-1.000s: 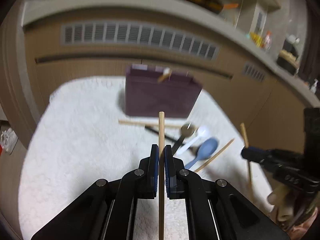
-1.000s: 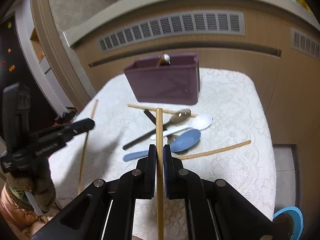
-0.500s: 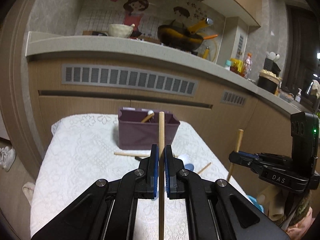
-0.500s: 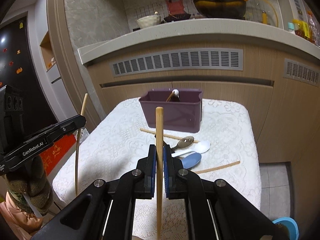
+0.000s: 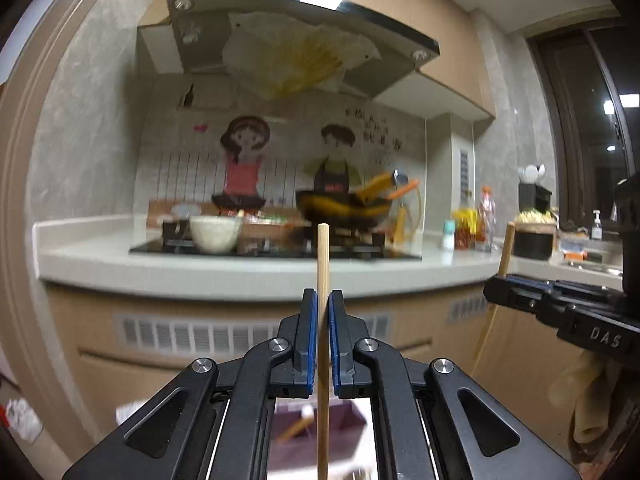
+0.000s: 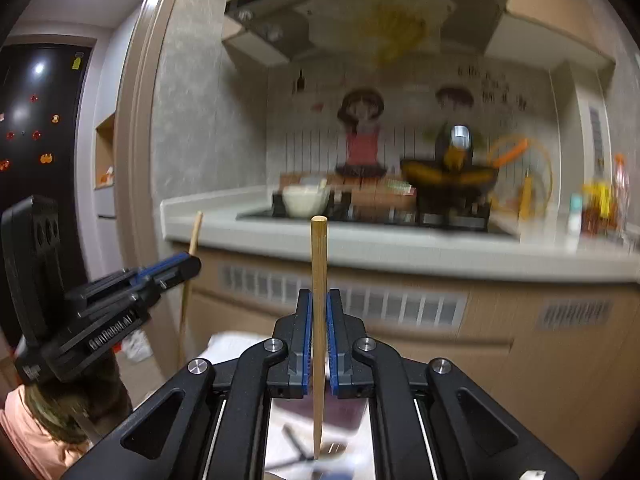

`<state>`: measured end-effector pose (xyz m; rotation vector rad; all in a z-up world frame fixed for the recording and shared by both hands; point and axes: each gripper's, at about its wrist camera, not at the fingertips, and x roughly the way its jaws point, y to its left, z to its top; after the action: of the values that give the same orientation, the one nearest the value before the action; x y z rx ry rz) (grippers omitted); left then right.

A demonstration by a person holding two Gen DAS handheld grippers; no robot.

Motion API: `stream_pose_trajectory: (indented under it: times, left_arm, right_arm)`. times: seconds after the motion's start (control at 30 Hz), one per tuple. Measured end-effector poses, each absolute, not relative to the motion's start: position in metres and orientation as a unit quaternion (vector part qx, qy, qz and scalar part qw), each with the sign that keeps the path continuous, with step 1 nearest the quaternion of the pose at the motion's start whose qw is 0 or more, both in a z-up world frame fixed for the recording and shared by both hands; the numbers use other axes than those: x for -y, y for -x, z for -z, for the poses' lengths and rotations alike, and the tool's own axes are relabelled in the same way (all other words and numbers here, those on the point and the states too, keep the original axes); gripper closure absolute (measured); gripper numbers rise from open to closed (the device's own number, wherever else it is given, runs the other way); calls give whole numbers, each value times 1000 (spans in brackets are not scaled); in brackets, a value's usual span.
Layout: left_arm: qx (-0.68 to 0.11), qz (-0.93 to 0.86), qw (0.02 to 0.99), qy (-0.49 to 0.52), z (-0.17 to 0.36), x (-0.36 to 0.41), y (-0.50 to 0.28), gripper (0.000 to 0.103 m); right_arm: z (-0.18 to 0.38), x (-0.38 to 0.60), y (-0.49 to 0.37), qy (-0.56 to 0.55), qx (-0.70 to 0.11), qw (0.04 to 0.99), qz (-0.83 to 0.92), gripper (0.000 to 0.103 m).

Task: Organize utensils
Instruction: 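Lift both chopsticks and drop them upright into the purple caddy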

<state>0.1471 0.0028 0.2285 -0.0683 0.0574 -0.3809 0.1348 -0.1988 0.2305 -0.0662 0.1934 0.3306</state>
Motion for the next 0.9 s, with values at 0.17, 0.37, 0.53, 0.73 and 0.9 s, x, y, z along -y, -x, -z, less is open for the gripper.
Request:
stream_pose_trajectory:
  times: [0.17,0.37,0.53,0.73,0.9]
  left_arm:
    - [-19,181,983,27,-228,3,-207,97]
    - [-53,179,981,51,-203,-2,-288,97]
    - [-102,180,976,75,-154,-7,-336,97]
    - [-175,182,964,83,-80,1,-369,97]
    - [-221,185,954,80,-39,6,-379,95]
  right_arm:
    - [-233,195,-189,38,-91,983,-154,96]
    - [-202,187,-257,29,-119,981,-150,96]
    - [-150,179,-300,19,-162,976,-143,96]
    - [-71,178,-337,-4,-249,958,-142,96]
    - [-27,187,-345,-26,-301,944,-133,95]
